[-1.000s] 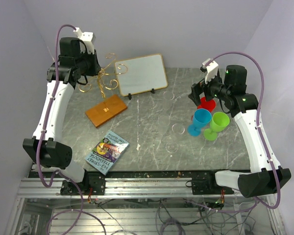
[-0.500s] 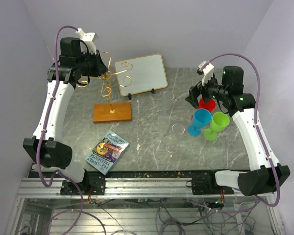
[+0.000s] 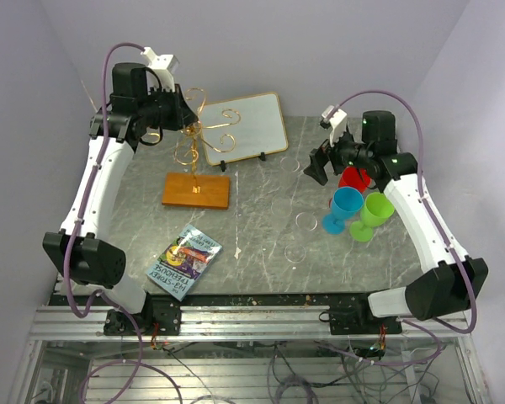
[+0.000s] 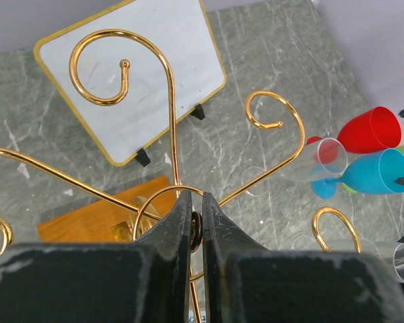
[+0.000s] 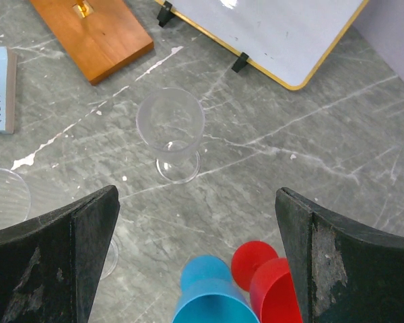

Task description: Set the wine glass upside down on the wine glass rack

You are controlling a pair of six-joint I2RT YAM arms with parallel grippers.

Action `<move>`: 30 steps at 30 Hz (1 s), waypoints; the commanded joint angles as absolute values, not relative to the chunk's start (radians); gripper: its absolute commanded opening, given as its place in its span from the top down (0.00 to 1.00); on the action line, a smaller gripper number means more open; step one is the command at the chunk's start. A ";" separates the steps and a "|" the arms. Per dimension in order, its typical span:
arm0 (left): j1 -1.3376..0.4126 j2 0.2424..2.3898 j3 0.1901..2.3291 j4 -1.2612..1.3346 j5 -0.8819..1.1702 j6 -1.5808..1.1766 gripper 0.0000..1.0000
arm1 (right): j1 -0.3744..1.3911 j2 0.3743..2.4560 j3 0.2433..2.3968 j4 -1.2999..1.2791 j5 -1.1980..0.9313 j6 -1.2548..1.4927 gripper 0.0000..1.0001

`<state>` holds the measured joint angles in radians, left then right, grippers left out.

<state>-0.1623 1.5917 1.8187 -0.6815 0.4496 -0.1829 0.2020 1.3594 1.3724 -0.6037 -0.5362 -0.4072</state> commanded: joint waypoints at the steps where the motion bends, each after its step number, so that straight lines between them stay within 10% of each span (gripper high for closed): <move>1: -0.202 1.612 1.872 -0.573 0.506 -0.233 0.93 | 0.234 1.386 1.366 -0.548 -0.544 -0.389 0.00; 30: -0.199 1.507 1.703 -0.543 0.363 -0.202 0.83 | 0.373 1.561 1.519 -0.622 -0.376 -0.360 0.00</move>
<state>-0.1883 1.5433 1.7386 -0.6071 0.3717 -0.2241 0.3679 1.5700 1.4532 -0.5735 -0.3866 -0.3603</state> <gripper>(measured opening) 0.143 0.999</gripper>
